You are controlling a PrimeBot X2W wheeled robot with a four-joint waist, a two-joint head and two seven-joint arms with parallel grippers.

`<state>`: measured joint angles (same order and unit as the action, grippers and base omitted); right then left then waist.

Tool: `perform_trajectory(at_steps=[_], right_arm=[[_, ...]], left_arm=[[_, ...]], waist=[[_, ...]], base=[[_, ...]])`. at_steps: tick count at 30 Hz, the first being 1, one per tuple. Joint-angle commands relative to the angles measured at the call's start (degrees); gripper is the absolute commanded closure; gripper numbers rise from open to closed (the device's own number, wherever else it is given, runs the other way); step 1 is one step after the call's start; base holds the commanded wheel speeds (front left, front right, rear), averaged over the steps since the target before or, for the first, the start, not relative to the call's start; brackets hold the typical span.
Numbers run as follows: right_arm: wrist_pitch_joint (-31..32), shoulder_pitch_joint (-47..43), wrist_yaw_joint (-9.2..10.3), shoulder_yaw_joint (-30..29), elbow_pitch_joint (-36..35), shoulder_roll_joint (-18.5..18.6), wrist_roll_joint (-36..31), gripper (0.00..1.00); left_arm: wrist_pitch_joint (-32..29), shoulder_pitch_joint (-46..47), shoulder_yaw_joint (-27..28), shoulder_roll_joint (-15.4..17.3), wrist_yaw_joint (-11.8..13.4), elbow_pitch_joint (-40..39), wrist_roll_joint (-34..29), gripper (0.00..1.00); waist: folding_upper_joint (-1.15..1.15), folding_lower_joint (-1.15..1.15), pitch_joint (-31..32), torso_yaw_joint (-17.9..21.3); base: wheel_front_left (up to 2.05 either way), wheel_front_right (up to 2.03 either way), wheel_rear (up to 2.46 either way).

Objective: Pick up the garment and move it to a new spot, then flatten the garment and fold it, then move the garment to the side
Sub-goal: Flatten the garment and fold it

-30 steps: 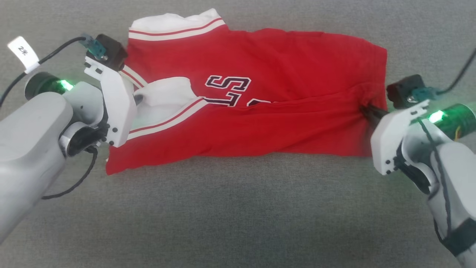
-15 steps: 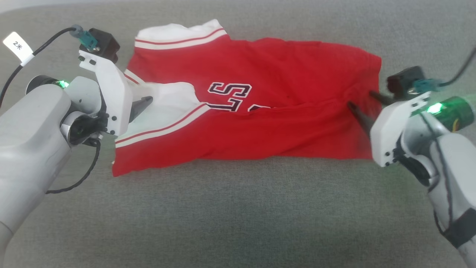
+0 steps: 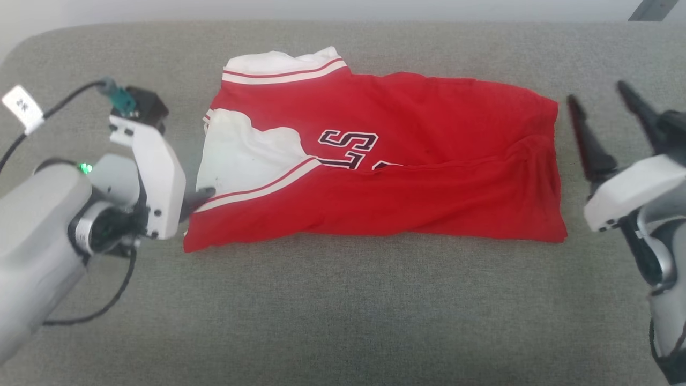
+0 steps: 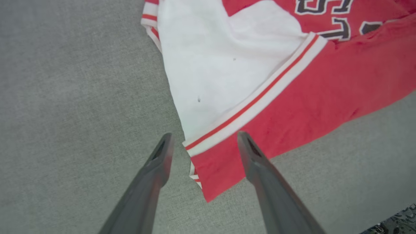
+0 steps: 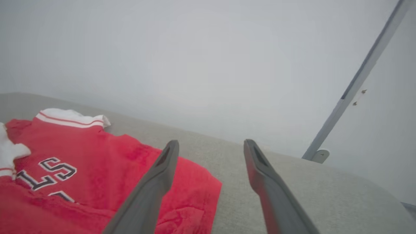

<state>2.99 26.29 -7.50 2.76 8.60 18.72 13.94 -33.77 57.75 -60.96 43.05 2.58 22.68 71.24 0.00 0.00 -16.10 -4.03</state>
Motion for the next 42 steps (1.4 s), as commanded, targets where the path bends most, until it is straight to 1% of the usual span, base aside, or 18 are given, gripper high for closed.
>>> perform_trajectory(at_steps=[1, 3, 7, 12, 17, 23, 25, 26, 30, 37, 39, 40, 42], right_arm=[[-0.89, -0.76, 0.02, -0.9, -0.83, -0.69, -0.94, 0.0], [-2.86, -1.88, 0.02, -3.89, -3.51, -2.53, -3.76, 0.0], [-5.57, -3.99, 0.02, -8.24, -9.41, -6.62, -8.1, 0.0], [-6.62, -6.55, 0.02, -11.57, -15.04, -11.09, -11.08, 0.0], [-5.17, -9.71, 0.02, -12.05, -17.93, -13.3, -11.83, 0.0], [-2.94, -12.05, 0.02, -12.11, -19.02, -14.52, -11.68, 0.0], [-1.1, -12.28, 0.02, -11.87, -18.89, -14.62, -11.16, 0.0], [0.27, -12.51, 0.02, -11.61, -18.46, -14.6, -10.75, 0.0], [7.47, -12.64, 0.02, -10.48, -16.21, -13.66, -7.53, 0.0], [23.56, -11.3, 0.03, -8.23, -11.21, -9.48, -2.25, 0.0], [27.43, -10.55, 0.01, -7.53, -10.46, -8.03, -1.11, 0.0], [27.43, -10.55, 0.01, -7.53, -10.46, -8.03, -1.11, 0.0], [31.22, -10.39, 0.01, -7.27, -9.43, -7.1, -0.08, 0.0]], left_arm=[[-0.14, -0.86, 0.21, 0.42, 0.64, -0.8, 0.66, 0.0], [-0.24, -2.53, 0.45, 2.27, 2.16, -3.78, 1.28, 0.0], [0.32, -5.46, 1.11, 4.61, 4.95, -8.09, 2.73, 0.0], [0.79, -7.93, 1.53, 6.22, 7.45, -10.69, 4.07, 0.0], [1.73, -9.79, 2.08, 5.91, 8.37, -9.19, 5.81, 0.0], [1.8, -11.45, 1.8, 3.89, 7.64, -4.84, 6.92, 0.0], [1.66, -11.33, 1.34, 2.95, 6.64, -3.82, 6.81, 0.79], [1.51, -11.37, 1.29, 2.52, 6.16, -3.21, 7.18, 1.0], [1.31, -10.96, 0.45, 0.81, 4.9, -1.83, 6.81, 1.0], [1.81, -10.23, -0.16, -1.94, 3.05, -0.27, 6.0, 1.0], [1.92, -10.04, -0.34, -2.87, 2.65, 0.13, 5.87, 1.0], [1.92, -10.04, -0.34, -2.87, 2.65, 0.13, 5.87, 1.0], [2.15, -9.89, -0.65, -3.6, 2.16, 0.61, 5.64, 1.0]], waist=[[0.0, 0.0, -0.13, 0.05], [0.0, 0.0, -0.4, 0.17], [0.0, 0.0, -1.31, 0.74], [0.0, 0.0, -2.51, 1.72], [0.0, 0.0, -3.46, 2.94], [0.0, 0.0, -4.09, 4.01], [0.0, 0.0, -4.2, 4.1], [0.0, 0.0, -4.21, 4.11], [0.0, 0.0, -4.27, 3.74], [0.0, 0.0, -4.67, 1.93], [0.0, 0.0, -4.97, 1.29], [0.0, 0.0, -4.97, 1.29], [0.0, 0.0, -5.22, 0.63]], base=[[0.0, 0.0, 0.0], [0.0, 0.0, 0.0], [0.0, 0.0, 0.0], [0.0, 0.0, 0.0], [0.0, 0.0, 0.0], [0.0, 0.0, 0.0], [0.0, 0.0, 0.0], [0.0, 0.0, 0.0], [0.0, 0.0, 0.0], [0.0, 0.0, 0.0], [0.0, 0.0, 0.0], [0.0, 0.0, 0.0], [0.0, 0.0, 0.0]])
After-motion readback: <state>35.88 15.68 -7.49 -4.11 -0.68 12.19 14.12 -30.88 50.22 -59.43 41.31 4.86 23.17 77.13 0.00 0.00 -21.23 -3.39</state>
